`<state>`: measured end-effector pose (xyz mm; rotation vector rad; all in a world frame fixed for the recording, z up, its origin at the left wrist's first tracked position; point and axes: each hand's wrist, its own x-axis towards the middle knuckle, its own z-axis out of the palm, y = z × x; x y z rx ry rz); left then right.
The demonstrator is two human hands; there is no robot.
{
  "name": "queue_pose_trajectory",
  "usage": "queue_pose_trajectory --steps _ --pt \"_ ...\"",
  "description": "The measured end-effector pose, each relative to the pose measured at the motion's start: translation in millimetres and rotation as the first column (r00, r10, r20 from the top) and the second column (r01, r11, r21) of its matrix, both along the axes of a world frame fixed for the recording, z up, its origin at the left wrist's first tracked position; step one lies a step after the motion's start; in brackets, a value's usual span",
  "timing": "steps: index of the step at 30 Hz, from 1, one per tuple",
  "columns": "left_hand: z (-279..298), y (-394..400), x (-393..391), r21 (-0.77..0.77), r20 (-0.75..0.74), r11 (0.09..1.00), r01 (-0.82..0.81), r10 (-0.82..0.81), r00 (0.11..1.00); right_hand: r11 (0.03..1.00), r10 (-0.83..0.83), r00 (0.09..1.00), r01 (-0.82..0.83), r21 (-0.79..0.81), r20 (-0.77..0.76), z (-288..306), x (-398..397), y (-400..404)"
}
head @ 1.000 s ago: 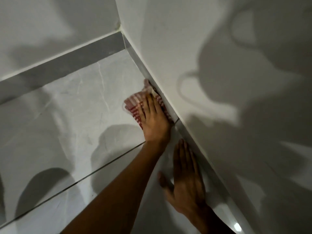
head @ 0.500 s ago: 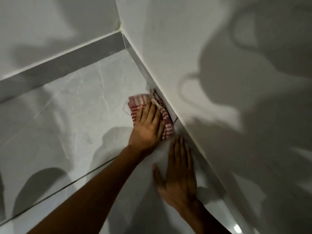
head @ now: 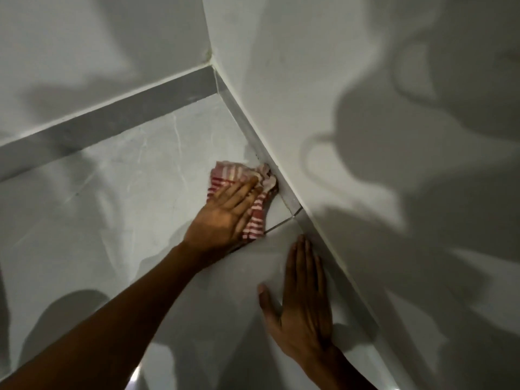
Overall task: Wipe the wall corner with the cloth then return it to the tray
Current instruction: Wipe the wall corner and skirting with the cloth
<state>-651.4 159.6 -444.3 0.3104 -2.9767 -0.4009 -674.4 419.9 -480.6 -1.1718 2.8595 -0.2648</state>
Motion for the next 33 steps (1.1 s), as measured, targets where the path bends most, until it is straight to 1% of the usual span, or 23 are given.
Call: queue_pose_trajectory --steps 1,3,4,6,7,8,10,11,12,13,16,17,19,20,22,24,25,26,27,29,30,31,33 --pt "0.3 -6.5 -1.3 0.007 -0.009 0.998 -0.065 0.065 0.998 1.0 0.003 1.0 -0.003 0.004 0.008 -1.7 0.4 0.1" --pt "3.5 0.1 -20.5 0.082 -0.029 0.967 -0.241 0.244 0.969 1.0 0.004 1.0 -0.004 0.008 0.011 -5.0 -0.2 0.0" --pt "5.2 8.9 -33.9 0.119 -0.031 0.947 -0.297 0.303 0.952 1.0 0.0 1.0 0.0 0.006 0.006 -6.2 -0.7 -0.2" --pt "7.4 22.4 -47.3 0.177 -0.024 0.932 -0.316 0.326 0.945 1.0 -0.014 1.0 0.014 -0.005 0.002 -6.9 -0.5 -0.5" --pt "5.4 23.9 -43.8 0.172 -0.028 0.949 -0.264 0.272 0.962 1.0 -0.017 1.0 0.017 -0.013 0.005 -6.2 0.1 -0.7" --pt "3.7 22.2 -34.4 0.145 -0.034 0.975 -0.167 0.174 0.984 1.0 -0.012 1.0 0.012 -0.02 0.009 -5.9 0.0 -0.7" --pt "3.7 10.8 -10.2 0.088 -0.028 0.993 0.073 -0.07 0.997 1.0 0.008 1.0 -0.007 -0.03 0.019 -6.1 -1.7 0.3" --pt "4.7 3.1 -0.7 0.068 -0.007 0.986 0.15 -0.15 0.989 0.999 0.017 1.0 -0.016 -0.032 0.019 -5.9 -2.3 1.0" --pt "5.9 -3.7 4.2 0.057 0.01 0.984 0.169 -0.17 0.985 0.999 0.019 1.0 -0.019 -0.032 0.016 -5.8 -2.4 1.1" --pt "7.4 -8.9 3.9 0.053 0.007 0.99 0.127 -0.128 0.992 0.999 0.015 1.0 -0.014 -0.033 0.01 -5.6 -2.1 1.4" --pt "11.6 -2.8 -14.6 0.112 -0.041 0.985 -0.135 0.14 0.989 0.999 0.001 1.0 -0.001 -0.042 -0.004 -5.4 -1.2 0.2" --pt "11.8 5.8 -22.9 0.121 -0.06 0.975 -0.185 0.193 0.979 0.999 -0.004 1.0 0.003 -0.046 -0.006 -6.3 -0.7 -0.2" --pt "10.2 25.2 -31.1 0.151 -0.08 0.969 -0.194 0.208 0.975 0.999 -0.018 1.0 0.018 -0.047 -0.002 -7.5 0.3 -0.8" --pt "7.9 30.8 -29.3 0.164 -0.078 0.973 -0.162 0.177 0.981 0.999 -0.023 1.0 0.023 -0.045 0.003 -7.6 0.8 -1.5" --pt "4.1 32.6 -16.9 0.153 -0.057 0.988 -0.019 0.028 0.998 0.999 -0.018 1.0 0.019 -0.034 0.017 -6.7 0.8 -1.3" --pt "2.4 24.5 -1.0 0.077 -0.034 0.982 0.174 -0.172 0.985 1.0 -0.006 0.999 0.007 -0.024 0.038 -5.2 0.1 -0.1" --pt "2.5 17.7 3.5 0.035 -0.023 0.973 0.229 -0.229 0.973 1.0 0.0 0.999 0.001 -0.023 0.049 -4.6 -0.5 1.3" --pt "3.8 10.2 4.0 0.012 -0.016 0.976 0.219 -0.219 0.976 1.0 0.009 0.999 -0.007 -0.024 0.054 -4.4 -1.0 2.7" --pt "6.0 2.8 0.5 0.013 -0.018 0.99 0.137 -0.137 0.99 1.0 0.017 0.999 -0.016 -0.024 0.051 -4.4 -1.3 4.0" --pt "10.6 -5.3 -15.5 0.036 -0.027 0.994 -0.103 0.104 0.994 1.0 0.024 0.999 -0.024 -0.008 0.042 -5.0 -1.2 4.4" --pt "11.6 -3.7 -25.4 0.045 -0.026 0.983 -0.179 0.181 0.983 1.0 0.021 0.999 -0.021 0.003 0.04 -5.5 -0.9 3.7" --pt "11.5 1.0 -33.1 0.06 -0.017 0.975 -0.213 0.215 0.977 1.0 0.016 0.999 -0.016 0.012 0.037 -5.9 -0.7 2.4" --pt "4.4 10.9 -35.7 0.062 0.002 0.982 -0.176 0.176 0.984 1.0 0.007 0.999 -0.008 0.014 0.041 -5.9 -0.5 1.4"
